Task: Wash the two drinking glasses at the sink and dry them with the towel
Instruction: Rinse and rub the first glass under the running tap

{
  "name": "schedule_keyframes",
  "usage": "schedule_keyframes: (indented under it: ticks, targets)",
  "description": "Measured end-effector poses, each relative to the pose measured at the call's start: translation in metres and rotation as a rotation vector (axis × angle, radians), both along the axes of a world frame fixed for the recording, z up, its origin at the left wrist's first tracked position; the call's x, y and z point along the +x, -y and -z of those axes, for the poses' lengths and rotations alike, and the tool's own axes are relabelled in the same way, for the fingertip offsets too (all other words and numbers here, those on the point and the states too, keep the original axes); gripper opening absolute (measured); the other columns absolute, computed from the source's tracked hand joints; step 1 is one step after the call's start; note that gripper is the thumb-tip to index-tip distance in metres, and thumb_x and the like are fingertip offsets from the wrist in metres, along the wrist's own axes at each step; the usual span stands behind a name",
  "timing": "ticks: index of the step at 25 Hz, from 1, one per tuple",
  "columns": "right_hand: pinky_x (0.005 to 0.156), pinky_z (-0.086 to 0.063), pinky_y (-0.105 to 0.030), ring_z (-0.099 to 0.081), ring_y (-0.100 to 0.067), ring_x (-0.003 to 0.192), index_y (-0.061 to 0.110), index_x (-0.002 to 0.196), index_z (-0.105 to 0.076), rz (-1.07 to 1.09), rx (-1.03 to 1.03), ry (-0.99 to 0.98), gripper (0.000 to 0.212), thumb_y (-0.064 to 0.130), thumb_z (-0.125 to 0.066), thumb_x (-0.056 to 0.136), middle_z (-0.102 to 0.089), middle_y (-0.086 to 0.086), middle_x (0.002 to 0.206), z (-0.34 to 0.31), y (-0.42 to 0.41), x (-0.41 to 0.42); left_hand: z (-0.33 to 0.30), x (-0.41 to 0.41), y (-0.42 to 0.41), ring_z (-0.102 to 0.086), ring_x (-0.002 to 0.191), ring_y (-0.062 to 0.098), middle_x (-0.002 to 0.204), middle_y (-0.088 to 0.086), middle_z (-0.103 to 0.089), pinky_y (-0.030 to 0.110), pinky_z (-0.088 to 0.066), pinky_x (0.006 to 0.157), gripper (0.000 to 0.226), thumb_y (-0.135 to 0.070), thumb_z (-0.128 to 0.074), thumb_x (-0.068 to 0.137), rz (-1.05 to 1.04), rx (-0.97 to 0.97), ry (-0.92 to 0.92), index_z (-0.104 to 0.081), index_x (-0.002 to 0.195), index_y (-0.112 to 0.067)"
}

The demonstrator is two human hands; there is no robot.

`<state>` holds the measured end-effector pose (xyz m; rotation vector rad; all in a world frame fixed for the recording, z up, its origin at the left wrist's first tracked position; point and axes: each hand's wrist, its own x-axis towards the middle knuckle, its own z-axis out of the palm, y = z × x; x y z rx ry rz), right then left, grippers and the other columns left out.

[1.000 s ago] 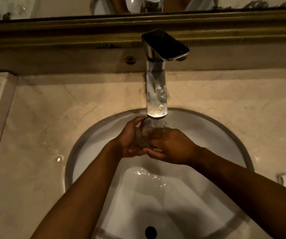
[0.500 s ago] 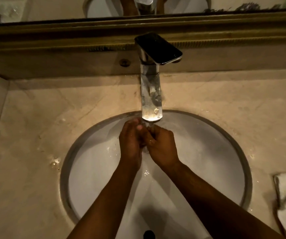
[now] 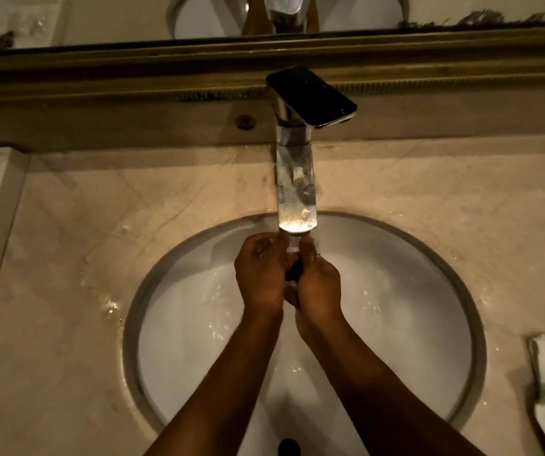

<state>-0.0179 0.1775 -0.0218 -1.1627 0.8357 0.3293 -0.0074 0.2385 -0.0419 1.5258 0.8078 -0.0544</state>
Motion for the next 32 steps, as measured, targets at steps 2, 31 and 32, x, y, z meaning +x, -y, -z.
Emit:
schedule_keyframes:
  ticks: [2, 31, 32]
  targets:
    - [0.077, -0.06, -0.037, -0.074, -0.023, 0.094, 0.019, 0.104, -0.072, -0.003, 0.044, 0.1, 0.021, 0.031, -0.055, 0.101, -0.078, -0.005, 0.098, 0.006, -0.002, -0.006, -0.001, -0.003, 0.005, -0.074, 0.089, 0.013, 0.096, -0.005, -0.076, 0.033, -0.062, 0.081, 0.014, -0.015, -0.074, 0.091, -0.111, 0.006, 0.064, -0.071, 0.102, -0.022]
    - [0.047, -0.048, -0.024, -0.07, -0.019, 0.067, 0.014, 0.095, -0.071, -0.409, -0.303, 0.221, 0.042, 0.037, -0.037, 0.107, -0.075, -0.004, 0.085, 0.016, 0.03, -0.005, 0.002, 0.008, -0.02, -0.076, 0.078, 0.032, 0.083, 0.017, -0.075, 0.042, -0.062, 0.068, 0.026, -0.026, -0.055, 0.101, 0.314, -0.207, -0.168, -0.074, 0.092, -0.011]
    - [0.047, -0.05, -0.028, -0.071, -0.024, 0.068, 0.013, 0.1, -0.071, -0.424, -0.29, 0.265, 0.04, 0.034, -0.037, 0.107, -0.076, -0.002, 0.087, 0.02, 0.034, -0.009, -0.001, 0.012, -0.024, -0.075, 0.07, 0.027, 0.074, 0.012, -0.074, 0.04, -0.059, 0.067, 0.029, -0.031, -0.052, 0.1, 0.359, -0.282, -0.282, -0.073, 0.092, -0.013]
